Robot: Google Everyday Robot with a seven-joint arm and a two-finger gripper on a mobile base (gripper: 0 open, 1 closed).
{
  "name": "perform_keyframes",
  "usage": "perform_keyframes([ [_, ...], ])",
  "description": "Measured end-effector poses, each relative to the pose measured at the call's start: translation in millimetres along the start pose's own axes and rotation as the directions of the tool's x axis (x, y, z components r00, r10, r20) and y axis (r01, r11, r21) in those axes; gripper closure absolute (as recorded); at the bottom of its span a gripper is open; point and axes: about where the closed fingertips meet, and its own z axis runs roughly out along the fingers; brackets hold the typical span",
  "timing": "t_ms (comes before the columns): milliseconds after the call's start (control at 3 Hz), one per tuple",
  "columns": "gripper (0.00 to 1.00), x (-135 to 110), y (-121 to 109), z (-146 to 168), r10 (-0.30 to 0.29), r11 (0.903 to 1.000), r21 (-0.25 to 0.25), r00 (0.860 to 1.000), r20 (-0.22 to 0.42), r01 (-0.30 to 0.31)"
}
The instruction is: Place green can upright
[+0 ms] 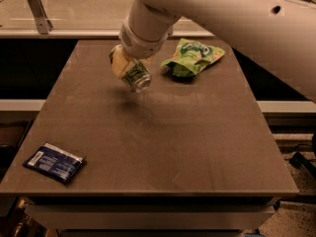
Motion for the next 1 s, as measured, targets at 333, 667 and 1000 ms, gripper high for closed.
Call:
perform_keyframes([
  [333, 1.0, -9, -13, -12, -0.062, 0.9968, -0.047, 0.997, 0.047, 0.064],
  [667, 1.0, -20, -21, -22, -0.129, 0.9853, -0.098, 0.986, 0.11, 0.14],
  [1000, 1.0, -23, -19, -31, -0.193, 0.9636, -0.143, 0.957, 0.215, 0.226],
])
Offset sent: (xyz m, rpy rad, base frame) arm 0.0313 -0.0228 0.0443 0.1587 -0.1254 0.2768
